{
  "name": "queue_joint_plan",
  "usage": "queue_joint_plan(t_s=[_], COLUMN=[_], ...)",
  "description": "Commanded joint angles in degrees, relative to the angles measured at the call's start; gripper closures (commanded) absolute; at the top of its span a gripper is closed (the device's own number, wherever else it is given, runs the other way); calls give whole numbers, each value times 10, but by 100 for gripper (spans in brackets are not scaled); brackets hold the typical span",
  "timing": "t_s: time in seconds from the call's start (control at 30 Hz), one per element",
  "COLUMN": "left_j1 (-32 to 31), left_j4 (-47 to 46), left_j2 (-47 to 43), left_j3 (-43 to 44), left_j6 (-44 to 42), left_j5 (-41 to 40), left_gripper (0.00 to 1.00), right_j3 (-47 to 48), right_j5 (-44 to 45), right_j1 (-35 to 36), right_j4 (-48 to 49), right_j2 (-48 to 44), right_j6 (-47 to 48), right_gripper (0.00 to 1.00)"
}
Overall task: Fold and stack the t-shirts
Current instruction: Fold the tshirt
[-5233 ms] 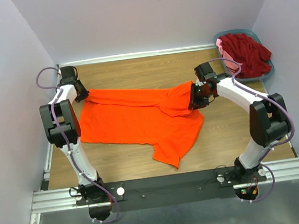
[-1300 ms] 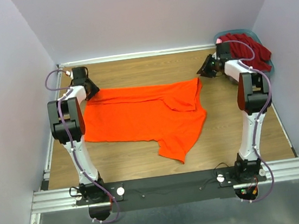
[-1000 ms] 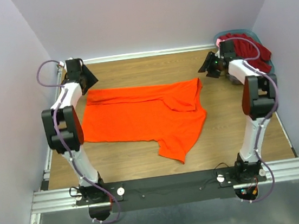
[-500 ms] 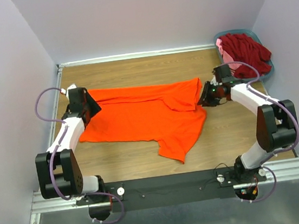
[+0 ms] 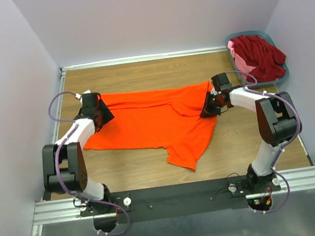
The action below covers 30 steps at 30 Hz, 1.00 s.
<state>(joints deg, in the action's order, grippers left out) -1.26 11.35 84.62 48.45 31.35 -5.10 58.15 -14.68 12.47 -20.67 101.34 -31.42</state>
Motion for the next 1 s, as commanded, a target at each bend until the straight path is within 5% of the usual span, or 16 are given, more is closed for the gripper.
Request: queue_joint_plan(t_s=[0.0,0.57,0.7,0.97], left_j1=[-46,-67,-68,-68], left_j4=[-15,-23,-4,74], left_j2=[59,247,196,-31], left_j3=[32,176,171,34], left_j6=[11,65,66,114], left_j5=[12,33,30,-53], left_gripper=[35,39,39,41], right_j3=[35,240,225,35], right_j5=[65,123,102,42], right_j1=[-6,-90,-90,-91], right_j4=[9,2,-8,-32], right_j2=[45,183,125,-68], right_j6=[9,57,61,21], right_gripper=[73,67,61,43])
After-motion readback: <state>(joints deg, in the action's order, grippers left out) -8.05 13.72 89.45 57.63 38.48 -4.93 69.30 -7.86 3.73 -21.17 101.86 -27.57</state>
